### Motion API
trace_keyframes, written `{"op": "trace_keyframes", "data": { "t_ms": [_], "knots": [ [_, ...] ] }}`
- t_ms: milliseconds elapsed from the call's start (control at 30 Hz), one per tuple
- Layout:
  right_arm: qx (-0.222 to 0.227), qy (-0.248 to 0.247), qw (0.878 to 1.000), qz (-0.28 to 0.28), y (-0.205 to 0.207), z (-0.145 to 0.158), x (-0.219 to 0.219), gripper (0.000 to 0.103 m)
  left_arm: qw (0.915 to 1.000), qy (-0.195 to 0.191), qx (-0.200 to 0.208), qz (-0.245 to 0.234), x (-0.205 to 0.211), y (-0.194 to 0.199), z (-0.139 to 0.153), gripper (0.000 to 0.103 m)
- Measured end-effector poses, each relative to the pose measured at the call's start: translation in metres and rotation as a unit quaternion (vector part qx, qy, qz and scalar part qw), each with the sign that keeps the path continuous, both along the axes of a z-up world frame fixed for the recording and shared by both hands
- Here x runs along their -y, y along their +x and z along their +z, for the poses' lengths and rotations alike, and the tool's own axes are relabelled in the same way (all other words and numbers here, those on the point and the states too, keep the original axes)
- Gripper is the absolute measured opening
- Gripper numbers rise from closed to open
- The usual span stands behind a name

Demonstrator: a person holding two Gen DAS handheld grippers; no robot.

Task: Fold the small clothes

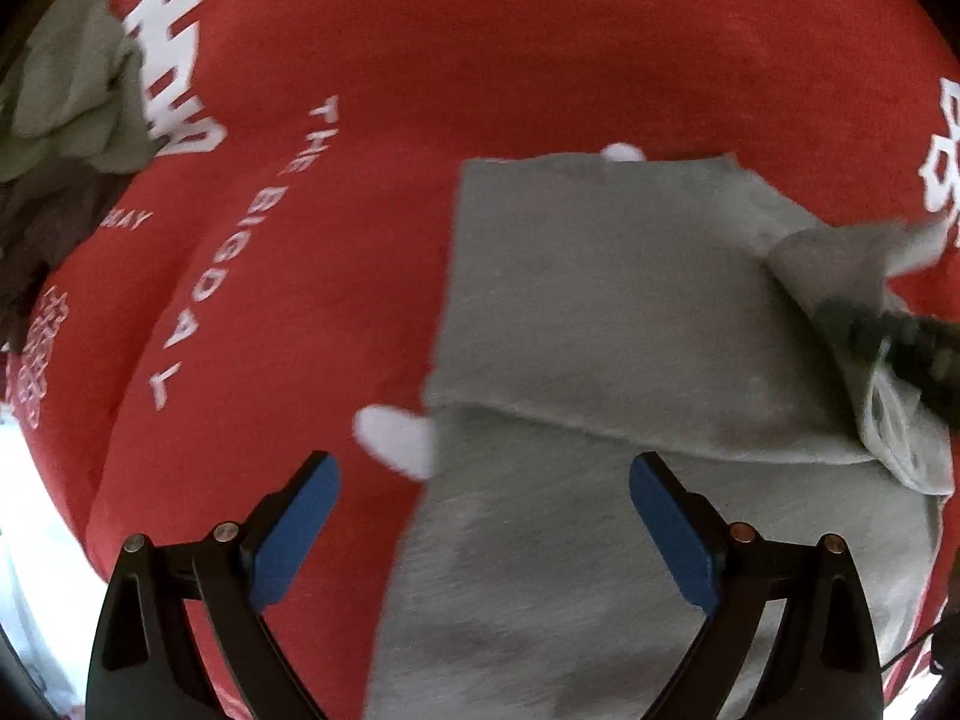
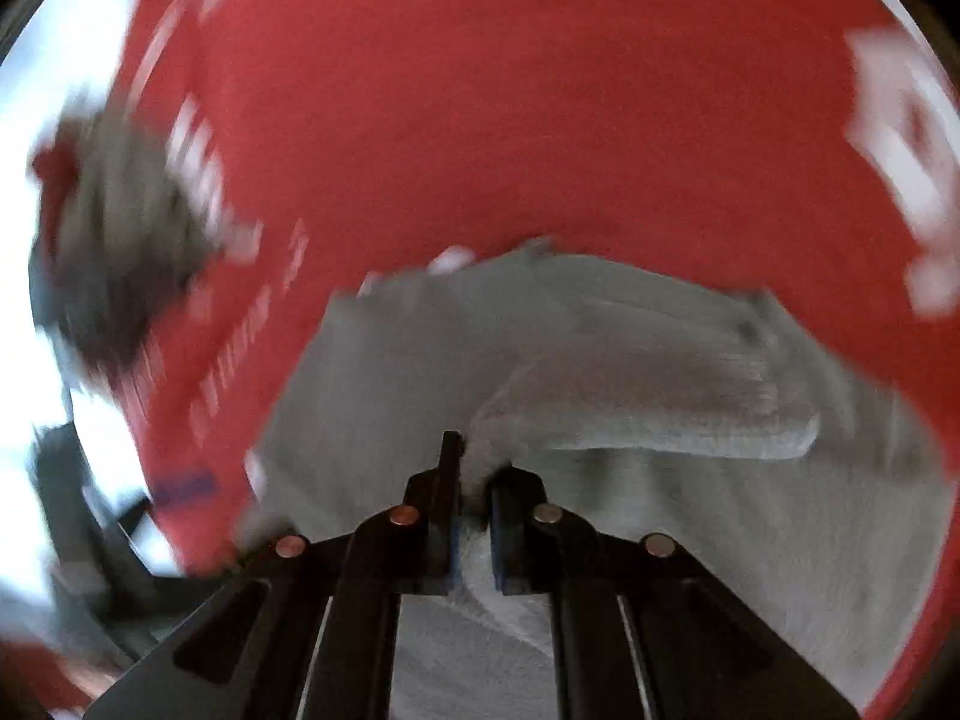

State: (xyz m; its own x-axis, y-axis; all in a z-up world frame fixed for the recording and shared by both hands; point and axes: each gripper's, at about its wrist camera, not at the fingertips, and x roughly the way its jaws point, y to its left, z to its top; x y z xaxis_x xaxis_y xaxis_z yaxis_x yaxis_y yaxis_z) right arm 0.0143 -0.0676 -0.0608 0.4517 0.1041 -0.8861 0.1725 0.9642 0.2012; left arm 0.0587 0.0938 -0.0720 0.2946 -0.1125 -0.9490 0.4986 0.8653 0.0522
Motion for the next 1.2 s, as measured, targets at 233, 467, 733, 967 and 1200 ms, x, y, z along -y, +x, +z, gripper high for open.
{"op": "trace_keyframes", "data": {
  "t_ms": [233,467,733,967,1200],
  "knots": [
    [-0.051,-0.165,0.975,0.139,-0.005,-0.033,-0.077,0.034,0.9993,0.006,-0.004,0.037,-0.024,0.011,0.0,0.098],
    [-0.043,-0.011,0.999,-0.011,-0.052,-0.004,-0.014,0.044,0.9997,-0.024,0.005,0.008,0.002,0.006,0.023,0.098],
    [-0.029,0.225,0.902,-0.367,-0.219,-0.031,0.113,0.044,0.9969,-0.045,-0.038,-0.052,0.085,-0.001,-0.006,0.098],
    [0.029,0.318,0.826,-0.465,-0.267,-0.058,0.145,0.044,0.9971,-0.012,-0.03,-0.069,0.097,-0.016,-0.025,0.099],
    [0.017,0.303,0.83,-0.467,-0.262,-0.059,0.15,0.011,0.9959,-0.011,-0.065,-0.061,0.098,-0.007,-0.033,0.103]
  ]
}}
